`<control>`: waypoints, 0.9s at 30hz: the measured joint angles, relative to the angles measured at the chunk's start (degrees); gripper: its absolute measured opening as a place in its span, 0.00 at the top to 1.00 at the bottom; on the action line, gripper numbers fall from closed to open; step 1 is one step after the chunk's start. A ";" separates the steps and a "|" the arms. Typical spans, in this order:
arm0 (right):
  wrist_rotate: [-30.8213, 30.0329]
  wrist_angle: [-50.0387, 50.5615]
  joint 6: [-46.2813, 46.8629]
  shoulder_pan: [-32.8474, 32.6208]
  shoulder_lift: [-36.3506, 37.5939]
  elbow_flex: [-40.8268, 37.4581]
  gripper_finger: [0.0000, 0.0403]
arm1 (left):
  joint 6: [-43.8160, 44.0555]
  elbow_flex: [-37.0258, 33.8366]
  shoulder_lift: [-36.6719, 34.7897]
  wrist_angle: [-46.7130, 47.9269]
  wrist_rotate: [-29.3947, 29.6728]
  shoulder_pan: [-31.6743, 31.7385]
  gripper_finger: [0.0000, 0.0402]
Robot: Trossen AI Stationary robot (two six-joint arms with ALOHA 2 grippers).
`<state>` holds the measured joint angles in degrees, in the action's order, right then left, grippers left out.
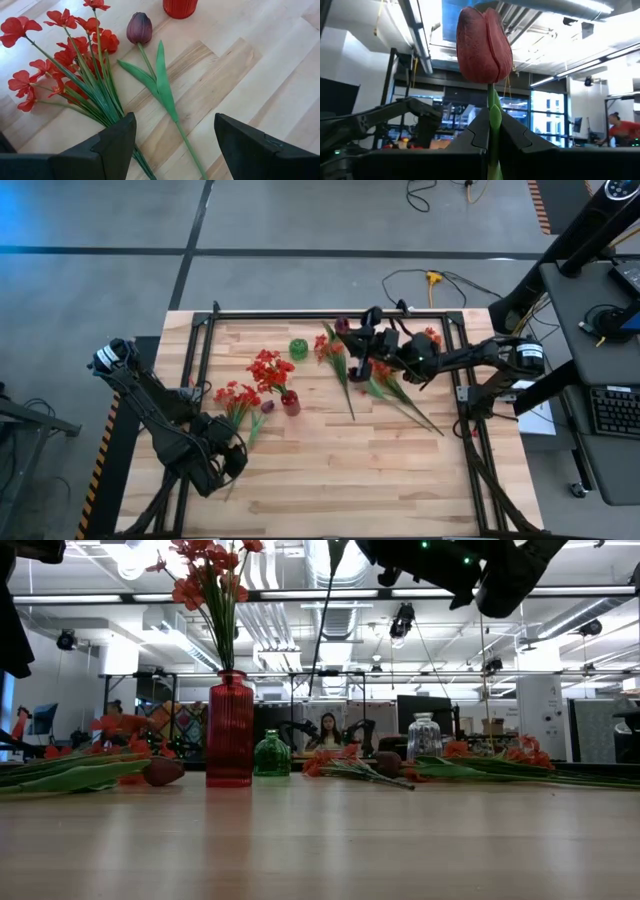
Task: Sort flowers into vase by color
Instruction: Put the bottom dark red tulip into the green vase
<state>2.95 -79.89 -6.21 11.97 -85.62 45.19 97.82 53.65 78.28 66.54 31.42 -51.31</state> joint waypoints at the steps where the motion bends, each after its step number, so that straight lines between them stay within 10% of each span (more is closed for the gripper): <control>1: -0.44 -0.04 -0.50 0.34 0.26 0.00 0.97 | 0.00 -0.01 0.00 0.03 0.00 0.00 0.38; 27: -4.51 1.59 -1.49 2.99 1.94 0.02 0.97 | 0.00 -0.04 -0.04 0.55 0.04 0.02 0.38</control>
<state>-1.56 -78.30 -7.70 14.96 -83.68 45.21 97.82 53.60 78.24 67.09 31.46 -51.29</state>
